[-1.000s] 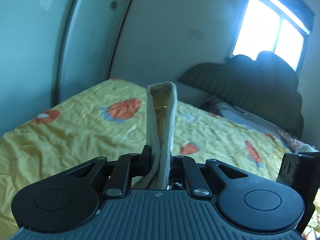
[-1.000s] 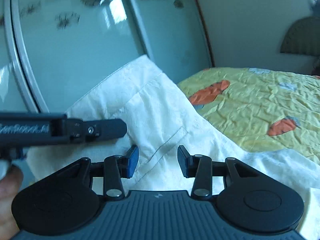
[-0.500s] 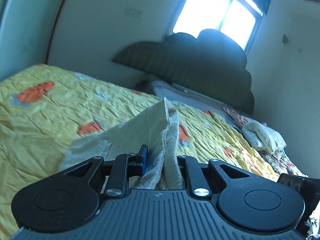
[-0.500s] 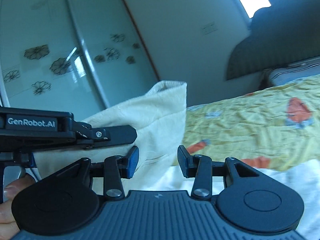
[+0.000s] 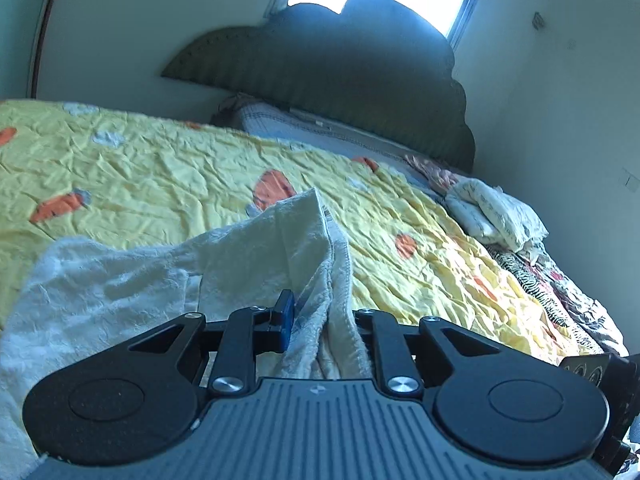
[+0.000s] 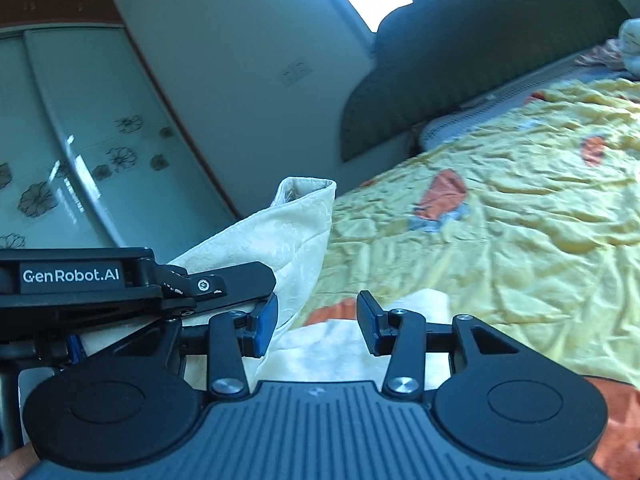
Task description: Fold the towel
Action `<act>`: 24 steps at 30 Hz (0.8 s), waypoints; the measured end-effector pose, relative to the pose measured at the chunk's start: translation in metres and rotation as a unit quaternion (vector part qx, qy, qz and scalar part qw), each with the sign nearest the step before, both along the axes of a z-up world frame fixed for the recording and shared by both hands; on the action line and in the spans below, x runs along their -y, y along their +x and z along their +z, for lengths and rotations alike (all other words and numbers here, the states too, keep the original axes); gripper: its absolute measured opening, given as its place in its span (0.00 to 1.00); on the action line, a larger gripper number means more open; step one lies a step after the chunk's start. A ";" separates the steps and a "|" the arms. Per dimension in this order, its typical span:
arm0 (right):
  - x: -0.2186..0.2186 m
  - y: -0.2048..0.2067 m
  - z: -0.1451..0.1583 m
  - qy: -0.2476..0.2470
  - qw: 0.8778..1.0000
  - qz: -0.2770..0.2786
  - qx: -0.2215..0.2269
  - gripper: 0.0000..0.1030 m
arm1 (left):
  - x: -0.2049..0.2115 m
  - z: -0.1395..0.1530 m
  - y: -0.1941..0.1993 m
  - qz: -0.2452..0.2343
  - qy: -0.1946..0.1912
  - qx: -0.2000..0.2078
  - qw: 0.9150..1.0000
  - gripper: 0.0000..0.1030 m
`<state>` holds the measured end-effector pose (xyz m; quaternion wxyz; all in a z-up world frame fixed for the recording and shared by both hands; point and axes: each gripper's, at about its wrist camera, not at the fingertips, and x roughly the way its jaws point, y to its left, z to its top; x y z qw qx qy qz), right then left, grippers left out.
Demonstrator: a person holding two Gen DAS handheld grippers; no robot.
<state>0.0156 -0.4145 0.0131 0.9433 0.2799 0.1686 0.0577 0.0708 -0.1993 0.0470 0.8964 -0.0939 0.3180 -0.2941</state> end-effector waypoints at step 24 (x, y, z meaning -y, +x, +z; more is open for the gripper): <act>0.030 -0.083 0.000 0.000 0.996 -0.090 -0.010 0.54 | -0.042 0.029 -0.015 -0.061 0.023 0.094 0.993 0.75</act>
